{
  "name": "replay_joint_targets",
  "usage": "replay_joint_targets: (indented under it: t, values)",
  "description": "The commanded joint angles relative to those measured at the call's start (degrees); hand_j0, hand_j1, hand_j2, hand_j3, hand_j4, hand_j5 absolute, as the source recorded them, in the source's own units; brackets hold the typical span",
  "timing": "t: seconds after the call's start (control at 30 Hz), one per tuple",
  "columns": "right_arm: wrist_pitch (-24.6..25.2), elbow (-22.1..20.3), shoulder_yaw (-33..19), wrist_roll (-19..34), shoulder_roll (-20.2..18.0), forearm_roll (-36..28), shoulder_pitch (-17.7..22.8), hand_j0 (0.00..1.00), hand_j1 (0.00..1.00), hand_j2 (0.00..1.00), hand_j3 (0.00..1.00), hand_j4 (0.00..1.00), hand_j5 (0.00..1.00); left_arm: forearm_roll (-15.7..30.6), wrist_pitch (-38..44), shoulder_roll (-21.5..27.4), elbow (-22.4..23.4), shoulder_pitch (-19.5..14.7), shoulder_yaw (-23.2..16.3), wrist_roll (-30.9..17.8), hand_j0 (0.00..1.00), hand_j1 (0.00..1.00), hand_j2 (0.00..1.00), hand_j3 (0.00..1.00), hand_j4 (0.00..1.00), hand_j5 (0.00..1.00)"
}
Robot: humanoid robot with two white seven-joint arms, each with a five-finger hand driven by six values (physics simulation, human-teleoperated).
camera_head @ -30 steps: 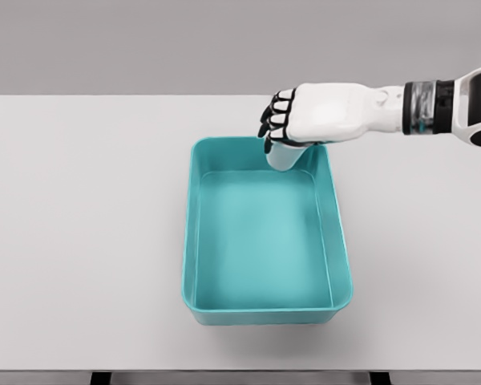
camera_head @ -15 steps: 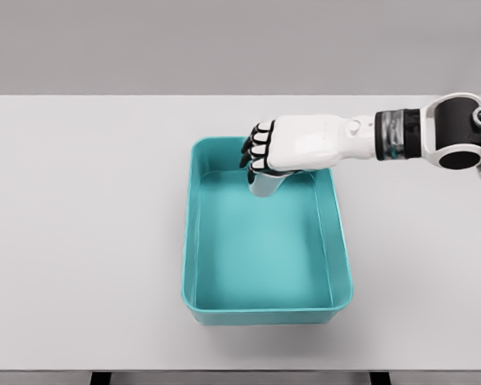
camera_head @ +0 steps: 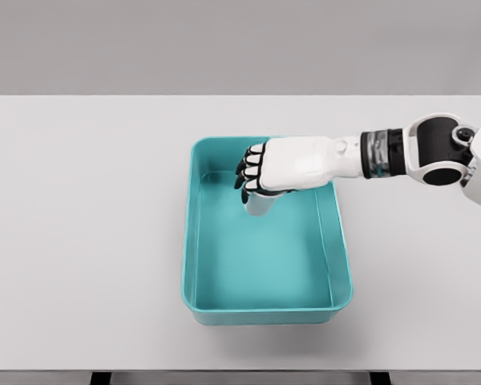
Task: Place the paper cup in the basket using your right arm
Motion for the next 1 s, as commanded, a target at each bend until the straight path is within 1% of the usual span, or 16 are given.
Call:
replay_joint_targets:
  t: [0.0,0.23,0.3,0.4,0.43,0.47,0.53,0.57,0.63,0.97]
  values:
    - [0.08,0.01,0.09,-0.02,0.18,-0.20,0.00,0.67,0.67,0.67,0.67,0.67,0.67,0.00,0.06,0.00,0.01,0.00,0.07,-0.01,1.00,1.00,1.00,1.00,1.00,1.00]
    - [0.08,0.10,0.00,-0.10,0.89,0.50,0.61,0.68,0.68,0.68,0.68,0.68,0.68,0.00,0.06,0.00,0.01,-0.09,-0.11,-0.01,1.00,1.00,1.00,1.00,1.00,1.00]
    - [0.08,0.10,0.00,-0.10,0.89,0.50,0.62,0.69,0.69,0.69,0.69,0.69,0.69,0.00,0.06,0.00,0.01,0.00,0.07,-0.01,1.00,1.00,1.00,1.00,1.00,1.00]
    - [0.08,0.10,0.00,-0.10,0.80,0.50,0.70,0.77,0.77,0.77,0.77,0.77,0.77,0.00,-0.02,0.00,0.01,-0.09,0.07,-0.01,1.00,1.00,1.00,1.00,1.00,1.00]
    - [0.08,0.10,0.00,-0.10,0.80,0.50,0.70,0.82,0.82,0.82,0.82,0.82,0.82,0.00,0.06,0.00,0.01,-0.09,-0.11,-0.01,1.00,1.00,1.00,1.00,1.00,1.00]
    - [0.08,0.10,0.00,-0.10,0.80,0.50,0.70,0.85,0.85,0.85,0.85,0.85,0.85,0.00,0.06,0.00,0.01,-0.09,0.07,-0.01,1.00,1.00,1.00,1.00,1.00,1.00]
    - [0.08,0.10,0.00,-0.19,0.80,0.50,0.70,0.94,0.94,0.94,0.94,0.94,0.94,0.00,0.06,0.00,0.01,0.00,0.07,-0.01,1.00,1.00,1.00,1.00,1.00,1.00]
    - [0.08,0.10,0.00,-0.19,0.80,0.42,0.62,0.95,0.95,0.95,0.95,0.95,0.95,0.00,0.06,0.00,0.01,-0.09,-0.11,-0.01,1.00,1.00,1.00,1.00,1.00,1.00]
    - [0.08,0.10,0.00,-0.19,0.80,0.50,0.70,1.00,1.00,1.00,1.00,1.00,1.00,0.00,-0.02,0.00,0.01,-0.09,-0.11,-0.01,1.00,1.00,1.00,1.00,1.00,1.00]
    - [0.08,0.10,-0.09,-0.19,0.54,0.50,0.53,1.00,1.00,1.00,1.00,1.00,1.00,0.00,0.06,0.00,0.01,0.00,0.07,-0.01,1.00,1.00,1.00,1.00,1.00,1.00]
